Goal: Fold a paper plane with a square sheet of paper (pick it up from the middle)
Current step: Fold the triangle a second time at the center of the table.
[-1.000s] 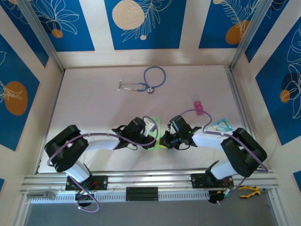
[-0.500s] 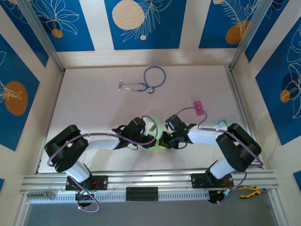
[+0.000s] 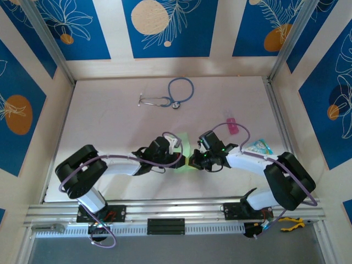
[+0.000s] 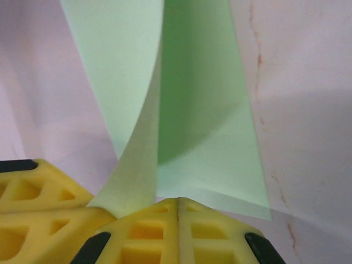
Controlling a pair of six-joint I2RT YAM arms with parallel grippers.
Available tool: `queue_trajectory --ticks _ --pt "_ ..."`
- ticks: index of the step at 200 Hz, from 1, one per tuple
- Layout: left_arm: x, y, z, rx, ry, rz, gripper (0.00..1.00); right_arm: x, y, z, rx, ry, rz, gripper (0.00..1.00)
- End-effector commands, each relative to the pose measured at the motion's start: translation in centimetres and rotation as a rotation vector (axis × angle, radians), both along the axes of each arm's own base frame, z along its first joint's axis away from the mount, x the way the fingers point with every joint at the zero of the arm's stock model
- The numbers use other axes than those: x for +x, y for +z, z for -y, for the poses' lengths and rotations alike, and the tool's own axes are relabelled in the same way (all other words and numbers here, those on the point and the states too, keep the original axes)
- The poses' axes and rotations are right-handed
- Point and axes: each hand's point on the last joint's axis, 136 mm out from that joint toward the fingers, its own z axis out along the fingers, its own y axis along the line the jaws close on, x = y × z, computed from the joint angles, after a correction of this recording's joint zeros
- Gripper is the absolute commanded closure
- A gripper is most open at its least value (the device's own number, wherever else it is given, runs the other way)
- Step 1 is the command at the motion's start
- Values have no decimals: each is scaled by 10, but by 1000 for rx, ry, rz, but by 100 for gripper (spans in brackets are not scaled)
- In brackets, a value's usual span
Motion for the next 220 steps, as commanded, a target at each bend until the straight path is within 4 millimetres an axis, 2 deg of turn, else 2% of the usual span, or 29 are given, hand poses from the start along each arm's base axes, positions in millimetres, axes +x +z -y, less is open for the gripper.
queue_trajectory --ticks 1,31,117,135,172,220 --pt "8 -1 -3 -28 54 -12 100 -1 -3 0 30 -46 -24 95" --pt "6 -4 -6 -22 59 -20 100 1 -12 3 16 -82 -38 95" --pt "6 -4 -4 -27 50 -22 100 14 -19 0 36 -92 -33 95" --pt "6 -4 -4 -25 48 -22 100 10 -29 4 1 -81 -57 96" --pt "6 -10 -13 65 24 6 100 -10 -51 27 -118 -69 -129 98" --pt "12 -16 -22 182 -33 39 100 -15 -45 32 -128 -21 -127 99"
